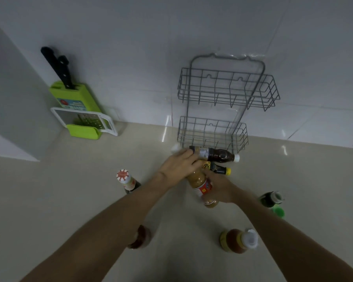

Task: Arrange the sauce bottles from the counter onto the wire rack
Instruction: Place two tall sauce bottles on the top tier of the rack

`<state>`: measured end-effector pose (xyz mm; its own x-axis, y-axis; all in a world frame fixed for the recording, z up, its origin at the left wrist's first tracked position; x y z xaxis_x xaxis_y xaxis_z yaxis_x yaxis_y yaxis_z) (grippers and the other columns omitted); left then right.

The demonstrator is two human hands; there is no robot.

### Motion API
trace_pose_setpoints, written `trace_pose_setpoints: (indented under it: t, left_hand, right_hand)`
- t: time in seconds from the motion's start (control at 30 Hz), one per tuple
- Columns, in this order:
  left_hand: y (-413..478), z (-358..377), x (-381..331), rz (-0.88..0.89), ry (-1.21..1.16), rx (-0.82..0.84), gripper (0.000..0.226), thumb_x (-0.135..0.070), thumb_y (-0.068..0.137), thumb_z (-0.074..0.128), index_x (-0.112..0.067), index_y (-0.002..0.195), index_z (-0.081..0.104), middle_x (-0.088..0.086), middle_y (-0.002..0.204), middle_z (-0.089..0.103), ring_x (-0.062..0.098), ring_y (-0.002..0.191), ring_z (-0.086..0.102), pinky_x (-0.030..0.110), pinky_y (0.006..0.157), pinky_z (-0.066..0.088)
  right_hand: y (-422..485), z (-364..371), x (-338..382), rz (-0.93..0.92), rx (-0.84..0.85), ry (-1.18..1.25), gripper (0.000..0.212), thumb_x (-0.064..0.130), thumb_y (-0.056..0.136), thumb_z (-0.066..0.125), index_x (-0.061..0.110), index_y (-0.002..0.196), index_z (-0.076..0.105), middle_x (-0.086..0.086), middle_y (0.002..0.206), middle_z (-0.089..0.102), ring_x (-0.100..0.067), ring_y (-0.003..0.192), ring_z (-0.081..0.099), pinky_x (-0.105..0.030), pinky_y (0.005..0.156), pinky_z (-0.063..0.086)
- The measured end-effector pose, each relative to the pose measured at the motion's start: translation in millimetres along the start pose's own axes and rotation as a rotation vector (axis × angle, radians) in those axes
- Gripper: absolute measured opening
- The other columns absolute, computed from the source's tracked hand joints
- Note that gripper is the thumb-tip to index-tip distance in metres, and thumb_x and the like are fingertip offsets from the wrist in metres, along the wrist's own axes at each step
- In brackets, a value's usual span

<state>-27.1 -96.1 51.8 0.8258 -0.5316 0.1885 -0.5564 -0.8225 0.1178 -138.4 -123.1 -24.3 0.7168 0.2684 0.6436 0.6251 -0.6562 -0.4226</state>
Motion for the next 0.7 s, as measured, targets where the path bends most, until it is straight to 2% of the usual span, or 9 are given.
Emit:
trace_pose_setpoints:
  t: [0.07, 0.13, 0.2, 0.3, 0.4, 0.47, 0.53, 0.6, 0.7]
  left_hand:
    - [3, -26, 2, 0.112, 0.029, -0.185, 0.042, 0.004, 0.068, 0.073, -0.008, 0.107, 0.061, 0.010, 0.108, 0.067, 0.028, 0.108, 0.061, 0.035, 0.102, 0.048]
    - [2, -49, 17, 0.127, 0.071, -0.323, 0.058, 0.005, 0.080, 0.054, -0.008, 0.136, 0.045, 0.015, 0.138, 0.050, 0.033, 0.135, 0.037, 0.044, 0.118, 0.028]
    - [-2, -73, 46, -0.061, -0.019, -0.459, 0.078, 0.006, 0.078, 0.049, -0.009, 0.149, 0.021, 0.014, 0.153, 0.027, 0.034, 0.147, 0.014, 0.047, 0.122, 0.012]
    - [-5, -93, 95, -0.520, -0.502, -0.620, 0.085, 0.012, 0.075, 0.052, 0.001, 0.150, 0.014, 0.016, 0.161, 0.014, 0.032, 0.151, 0.005, 0.041, 0.124, 0.001]
    - [9, -84, 124, -0.825, -0.931, -0.520, 0.084, 0.006, 0.086, 0.054, -0.006, 0.154, 0.007, 0.007, 0.164, 0.005, 0.019, 0.151, -0.001, 0.041, 0.124, 0.005]
    - [22, -75, 128, -0.871, -1.100, -0.377, 0.083, -0.004, 0.091, 0.055, -0.013, 0.156, 0.004, 0.002, 0.164, 0.001, 0.016, 0.151, 0.001, 0.038, 0.124, 0.007]
    - [32, -66, 125, -0.907, -1.276, -0.304, 0.083, -0.008, 0.090, 0.055, -0.019, 0.156, 0.005, -0.001, 0.164, 0.004, 0.017, 0.151, 0.006, 0.030, 0.119, 0.011]
    - [40, -63, 120, -0.925, -1.440, -0.310, 0.086, -0.006, 0.086, 0.054, -0.021, 0.156, 0.007, -0.001, 0.164, 0.010, 0.019, 0.150, 0.012, 0.029, 0.112, 0.018]
    - [44, -59, 118, -0.939, -1.530, -0.329, 0.090, -0.002, 0.081, 0.055, -0.023, 0.155, 0.008, -0.001, 0.164, 0.011, 0.019, 0.150, 0.013, 0.031, 0.111, 0.020]
  right_hand:
    - [-8, -15, 7, -0.022, -0.102, 0.109, 0.086, 0.021, 0.058, 0.088, 0.023, 0.131, 0.042, 0.000, 0.120, 0.059, -0.019, 0.111, 0.059, -0.033, 0.093, 0.051]
    - [-18, -40, 15, -0.052, -0.220, 0.162, 0.080, 0.024, 0.057, 0.089, 0.023, 0.125, 0.046, 0.003, 0.114, 0.064, -0.018, 0.105, 0.063, -0.032, 0.089, 0.054]
    - [-30, -76, 29, -0.076, -0.372, 0.172, 0.070, 0.026, 0.058, 0.088, 0.022, 0.116, 0.050, 0.002, 0.106, 0.067, -0.017, 0.095, 0.067, -0.030, 0.083, 0.056]
    - [-50, -137, 70, -0.179, -0.565, 0.223, 0.077, 0.029, 0.062, 0.087, 0.020, 0.125, 0.044, 0.006, 0.107, 0.065, -0.010, 0.089, 0.067, -0.027, 0.079, 0.057]
    - [-65, -197, 118, -0.289, -0.784, 0.268, 0.077, 0.026, 0.064, 0.086, 0.022, 0.126, 0.041, 0.018, 0.100, 0.059, 0.001, 0.085, 0.063, -0.013, 0.075, 0.051]
    - [-61, -227, 142, -0.331, -0.916, 0.295, 0.078, 0.027, 0.064, 0.087, 0.024, 0.126, 0.039, 0.016, 0.101, 0.060, -0.002, 0.086, 0.063, -0.012, 0.077, 0.049]
    - [-46, -245, 157, -0.339, -1.005, 0.311, 0.080, 0.028, 0.063, 0.087, 0.021, 0.128, 0.040, 0.011, 0.101, 0.061, -0.010, 0.087, 0.064, -0.015, 0.078, 0.050]
    - [-22, -251, 164, -0.321, -1.018, 0.312, 0.082, 0.028, 0.061, 0.088, 0.017, 0.128, 0.042, 0.009, 0.100, 0.062, -0.013, 0.087, 0.064, -0.021, 0.078, 0.052]
    - [15, -244, 167, -0.269, -0.951, 0.295, 0.081, 0.029, 0.061, 0.087, 0.016, 0.128, 0.042, 0.003, 0.107, 0.064, -0.015, 0.090, 0.062, -0.030, 0.083, 0.053]
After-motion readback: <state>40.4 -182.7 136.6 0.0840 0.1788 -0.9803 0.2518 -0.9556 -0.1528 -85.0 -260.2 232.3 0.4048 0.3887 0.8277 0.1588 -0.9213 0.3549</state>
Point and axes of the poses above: each hand's wrist, its own y-axis towards the middle knuckle, its own z-axis out of the palm, x = y × z, the point moved 6 cm from there along y, towards the middle knuckle
